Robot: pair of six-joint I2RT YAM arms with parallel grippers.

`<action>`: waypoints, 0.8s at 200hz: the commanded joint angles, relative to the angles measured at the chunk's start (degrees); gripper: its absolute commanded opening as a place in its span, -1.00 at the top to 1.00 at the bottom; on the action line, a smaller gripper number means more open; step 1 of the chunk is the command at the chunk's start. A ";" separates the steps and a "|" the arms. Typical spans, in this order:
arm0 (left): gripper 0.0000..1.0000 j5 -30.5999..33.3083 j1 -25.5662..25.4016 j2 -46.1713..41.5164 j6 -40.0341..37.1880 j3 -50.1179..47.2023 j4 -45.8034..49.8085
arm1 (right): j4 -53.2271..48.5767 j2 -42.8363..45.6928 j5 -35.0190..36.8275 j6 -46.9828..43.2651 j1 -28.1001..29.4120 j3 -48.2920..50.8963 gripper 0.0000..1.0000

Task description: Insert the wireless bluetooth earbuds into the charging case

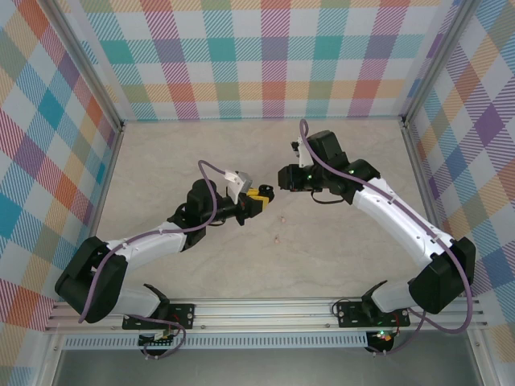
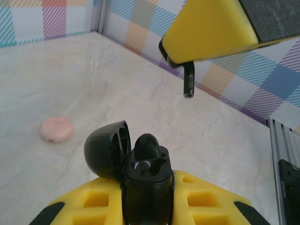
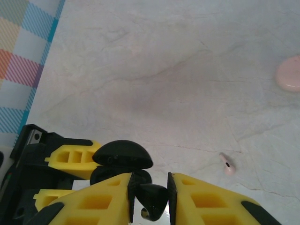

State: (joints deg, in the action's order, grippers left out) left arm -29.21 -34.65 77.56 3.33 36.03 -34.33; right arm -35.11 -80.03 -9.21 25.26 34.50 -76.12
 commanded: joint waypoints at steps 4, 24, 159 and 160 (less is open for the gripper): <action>0.67 -2.20 0.64 -0.18 -2.07 -1.05 -6.87 | 2.14 1.88 -3.10 -1.88 0.90 -2.69 0.42; 0.67 -2.17 0.61 -0.40 -2.47 -0.87 -6.55 | 2.75 1.98 -4.26 -1.95 1.36 -3.07 0.42; 0.63 11.11 0.68 -5.21 0.42 -1.58 7.44 | -5.50 -3.29 8.95 3.73 -6.95 6.19 0.28; 0.63 11.11 0.66 -5.31 0.43 -1.54 7.57 | -5.54 -3.47 8.86 3.69 -7.06 6.22 0.27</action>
State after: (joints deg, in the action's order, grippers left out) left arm -20.56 -34.65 75.66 2.26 34.72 -29.95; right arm -38.20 -80.79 0.05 27.81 30.61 -72.97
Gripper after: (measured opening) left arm 0.209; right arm 0.338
